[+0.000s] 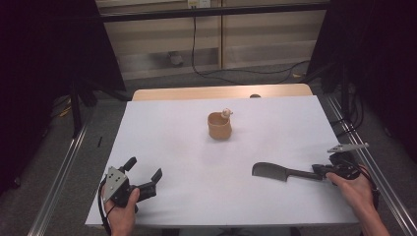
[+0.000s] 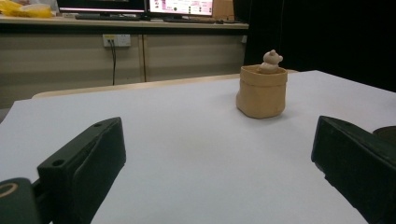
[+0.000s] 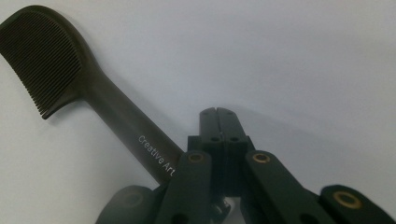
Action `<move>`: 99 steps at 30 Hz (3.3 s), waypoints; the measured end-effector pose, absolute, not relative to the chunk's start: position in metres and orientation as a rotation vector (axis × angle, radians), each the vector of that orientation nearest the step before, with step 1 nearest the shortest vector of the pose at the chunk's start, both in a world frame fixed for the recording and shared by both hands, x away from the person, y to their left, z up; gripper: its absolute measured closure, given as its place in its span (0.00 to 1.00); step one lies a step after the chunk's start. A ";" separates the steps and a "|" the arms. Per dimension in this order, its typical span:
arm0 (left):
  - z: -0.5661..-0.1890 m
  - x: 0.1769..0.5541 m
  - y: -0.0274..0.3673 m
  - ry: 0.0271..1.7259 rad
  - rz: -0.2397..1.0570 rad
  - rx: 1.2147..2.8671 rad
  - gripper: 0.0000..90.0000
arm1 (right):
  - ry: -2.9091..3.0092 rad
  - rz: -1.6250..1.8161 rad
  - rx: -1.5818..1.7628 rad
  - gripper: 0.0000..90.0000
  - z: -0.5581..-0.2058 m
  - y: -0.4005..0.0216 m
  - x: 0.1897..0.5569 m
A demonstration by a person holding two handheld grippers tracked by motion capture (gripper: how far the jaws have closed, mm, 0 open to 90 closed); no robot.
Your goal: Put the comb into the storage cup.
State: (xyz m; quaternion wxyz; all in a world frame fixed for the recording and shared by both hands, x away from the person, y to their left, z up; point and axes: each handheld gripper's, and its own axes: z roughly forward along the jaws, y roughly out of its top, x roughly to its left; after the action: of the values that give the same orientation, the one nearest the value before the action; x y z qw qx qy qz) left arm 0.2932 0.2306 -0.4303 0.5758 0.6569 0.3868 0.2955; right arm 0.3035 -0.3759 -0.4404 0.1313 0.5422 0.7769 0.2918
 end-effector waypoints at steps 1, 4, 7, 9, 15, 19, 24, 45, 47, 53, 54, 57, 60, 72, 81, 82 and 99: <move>-0.430 0.293 0.231 0.906 0.691 1.538 0.03 | 2.256 0.848 1.574 1.00 -0.440 -0.376 0.303; -0.430 0.293 0.231 0.903 0.690 1.540 0.03 | 2.253 0.848 1.577 1.00 -0.440 -0.375 0.303; -0.430 0.293 0.230 0.903 0.690 1.543 0.03 | 2.253 0.858 1.584 1.00 -0.441 -0.376 0.301; -0.430 0.293 0.230 0.902 0.689 1.542 0.03 | 2.258 0.852 1.579 1.00 -0.440 -0.376 0.301; -0.431 0.293 0.230 0.903 0.689 1.544 0.03 | 2.264 0.858 1.573 1.00 -0.441 -0.376 0.299; -0.431 0.293 0.230 0.905 0.690 1.545 0.03 | 2.265 0.851 1.582 1.00 -0.440 -0.375 0.298; -0.430 0.293 0.230 0.903 0.688 1.544 0.03 | 2.271 0.844 1.570 1.00 -0.440 -0.374 0.297; -0.430 0.293 0.231 0.900 0.688 1.539 0.03 | 2.269 0.857 1.591 1.00 -0.440 -0.371 0.290; -0.430 0.292 0.231 0.903 0.688 1.536 0.03 | 2.269 0.855 1.593 1.00 -0.440 -0.371 0.290; -0.430 0.293 0.231 0.903 0.688 1.539 0.03 | 2.266 0.847 1.605 1.00 -0.439 -0.370 0.288; -0.430 0.293 0.231 0.903 0.688 1.539 0.03 | 2.266 0.848 1.602 1.00 -0.439 -0.370 0.288; -0.430 0.293 0.231 0.903 0.684 1.538 0.03 | 2.269 0.851 1.602 1.00 -0.439 -0.370 0.287; -0.430 0.293 0.231 0.899 0.683 1.543 0.03 | 2.271 0.851 1.605 1.00 -0.439 -0.370 0.286; -0.430 0.292 0.230 0.896 0.684 1.542 0.03 | 2.297 0.832 1.603 1.00 -0.437 -0.367 0.285; -0.430 0.292 0.230 0.896 0.684 1.549 0.03 | 2.305 0.837 1.586 1.00 -0.437 -0.367 0.285; -0.430 0.292 0.230 0.897 0.683 1.549 0.03 | 2.306 0.838 1.582 0.99 -0.437 -0.367 0.285; -0.430 0.292 0.231 0.898 0.682 1.547 0.03 | 2.168 0.983 1.513 0.66 -0.429 -0.374 0.283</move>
State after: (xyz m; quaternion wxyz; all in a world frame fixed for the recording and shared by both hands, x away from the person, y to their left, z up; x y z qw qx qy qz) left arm 0.2921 0.2309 -0.4304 0.5758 0.6608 0.3834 0.2914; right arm 0.2828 -0.3742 -0.4289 0.1596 0.5295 0.7588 0.3440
